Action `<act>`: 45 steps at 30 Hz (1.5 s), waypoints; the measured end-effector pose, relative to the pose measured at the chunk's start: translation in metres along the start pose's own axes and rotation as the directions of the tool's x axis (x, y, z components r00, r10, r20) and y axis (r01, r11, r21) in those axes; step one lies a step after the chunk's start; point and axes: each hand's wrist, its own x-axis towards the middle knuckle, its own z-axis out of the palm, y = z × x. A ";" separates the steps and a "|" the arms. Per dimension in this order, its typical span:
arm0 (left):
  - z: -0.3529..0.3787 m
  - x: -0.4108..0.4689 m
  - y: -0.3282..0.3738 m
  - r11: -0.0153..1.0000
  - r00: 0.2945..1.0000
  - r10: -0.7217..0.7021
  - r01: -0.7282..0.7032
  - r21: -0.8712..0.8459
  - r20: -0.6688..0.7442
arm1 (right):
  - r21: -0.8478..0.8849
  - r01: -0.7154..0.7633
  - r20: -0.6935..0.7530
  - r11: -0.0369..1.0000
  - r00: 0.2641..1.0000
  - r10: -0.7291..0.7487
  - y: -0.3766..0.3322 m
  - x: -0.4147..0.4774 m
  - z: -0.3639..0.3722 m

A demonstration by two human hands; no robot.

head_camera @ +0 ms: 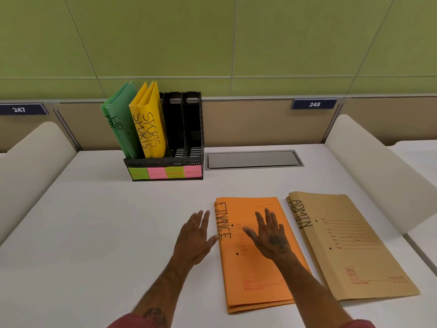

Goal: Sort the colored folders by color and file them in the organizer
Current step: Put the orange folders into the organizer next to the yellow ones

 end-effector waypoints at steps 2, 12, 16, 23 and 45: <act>0.005 0.003 0.014 0.999 1.000 0.003 -0.002 -0.045 0.031 | 0.100 -0.090 0.012 0.991 0.996 0.089 0.007 -0.001 0.006; 0.037 0.009 0.058 0.838 0.940 -0.236 0.326 -0.437 0.248 | 0.122 -0.420 0.091 0.899 0.907 0.411 0.050 -0.013 0.030; 0.044 0.010 0.069 0.794 0.920 -0.270 0.380 -0.474 0.285 | 0.180 -0.462 0.036 0.869 0.885 0.463 0.049 -0.009 0.030; 0.044 0.014 0.079 0.796 0.907 -0.305 0.411 -0.445 0.292 | 0.262 -0.532 -0.084 0.805 0.819 0.568 0.048 -0.002 0.020; 0.004 0.016 0.108 0.568 0.966 -0.175 0.256 -0.782 0.189 | 0.309 -0.602 -0.065 0.736 0.759 0.648 0.023 0.006 -0.007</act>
